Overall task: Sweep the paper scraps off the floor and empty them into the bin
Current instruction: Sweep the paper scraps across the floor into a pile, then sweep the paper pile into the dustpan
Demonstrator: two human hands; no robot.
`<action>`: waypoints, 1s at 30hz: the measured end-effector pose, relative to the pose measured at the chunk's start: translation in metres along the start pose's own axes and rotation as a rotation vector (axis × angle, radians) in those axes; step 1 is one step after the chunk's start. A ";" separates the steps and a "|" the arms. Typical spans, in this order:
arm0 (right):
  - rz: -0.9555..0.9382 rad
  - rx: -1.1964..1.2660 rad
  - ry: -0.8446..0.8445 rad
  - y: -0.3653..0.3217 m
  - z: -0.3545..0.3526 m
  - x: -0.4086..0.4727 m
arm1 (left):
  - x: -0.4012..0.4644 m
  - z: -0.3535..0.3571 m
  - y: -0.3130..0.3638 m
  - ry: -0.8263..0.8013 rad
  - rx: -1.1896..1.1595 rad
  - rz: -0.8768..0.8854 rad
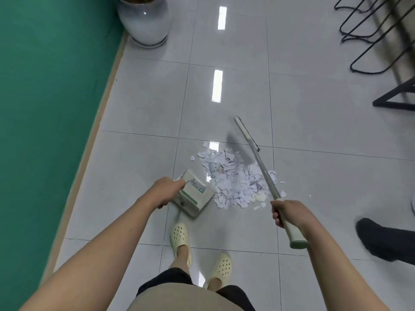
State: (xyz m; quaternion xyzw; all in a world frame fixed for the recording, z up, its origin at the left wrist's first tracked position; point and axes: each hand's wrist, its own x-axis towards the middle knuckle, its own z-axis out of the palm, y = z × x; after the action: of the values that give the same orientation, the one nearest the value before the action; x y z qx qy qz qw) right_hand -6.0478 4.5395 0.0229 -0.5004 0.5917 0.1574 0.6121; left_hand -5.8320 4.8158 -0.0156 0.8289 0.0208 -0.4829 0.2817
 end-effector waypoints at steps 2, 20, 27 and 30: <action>0.020 0.021 0.031 -0.014 0.008 0.012 | 0.017 -0.017 0.012 -0.037 0.072 0.016; 0.207 -0.016 0.075 -0.077 0.045 0.135 | 0.078 -0.093 0.088 -0.090 0.339 0.041; 0.090 -0.241 0.088 -0.079 0.039 0.144 | 0.088 -0.082 0.072 -0.112 0.354 0.022; 0.142 -0.274 -0.001 -0.076 0.041 0.149 | 0.094 -0.074 0.076 -0.093 0.324 0.019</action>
State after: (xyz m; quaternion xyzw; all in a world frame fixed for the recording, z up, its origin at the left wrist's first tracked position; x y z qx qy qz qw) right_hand -5.9274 4.4781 -0.0845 -0.5359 0.5983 0.2799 0.5258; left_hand -5.6999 4.7656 -0.0304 0.8404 -0.0782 -0.5151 0.1495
